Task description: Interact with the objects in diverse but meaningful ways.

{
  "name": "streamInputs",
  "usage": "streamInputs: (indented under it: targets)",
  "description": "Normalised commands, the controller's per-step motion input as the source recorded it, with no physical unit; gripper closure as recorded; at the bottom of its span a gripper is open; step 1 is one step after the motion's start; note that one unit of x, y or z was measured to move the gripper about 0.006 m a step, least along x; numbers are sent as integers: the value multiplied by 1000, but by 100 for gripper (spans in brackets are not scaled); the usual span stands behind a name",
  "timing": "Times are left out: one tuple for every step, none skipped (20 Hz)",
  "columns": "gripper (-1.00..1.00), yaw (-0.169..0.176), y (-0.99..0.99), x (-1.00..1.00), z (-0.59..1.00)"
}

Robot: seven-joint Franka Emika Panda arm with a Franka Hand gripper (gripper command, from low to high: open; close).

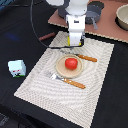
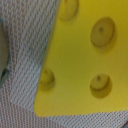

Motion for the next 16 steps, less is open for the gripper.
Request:
streamInputs:
  targets:
    - [100, 64, 0, -160, -51]
    - [100, 62, 0, -143, -46]
    - [100, 61, 0, -131, -29]
    - [100, 58, 0, -117, 0]
    - [100, 54, 0, -11, 17]
    - [100, 35, 0, 0, 189]
    - [100, 4, 0, 103, 280]
    - [100, 0, 0, 194, 440]
    - [100, 0, 0, 283, 634]
    - [100, -3, 29, 294, 934]
    - [100, -1, 66, 157, 1000]
    - [100, 0, 43, 51, 1000]
    - [100, -10, 83, 11, 1000]
    - [100, -15, 29, 0, 1000]
    - [100, -10, 0, -57, 1000]
    - [100, 0, 0, -100, 1000]
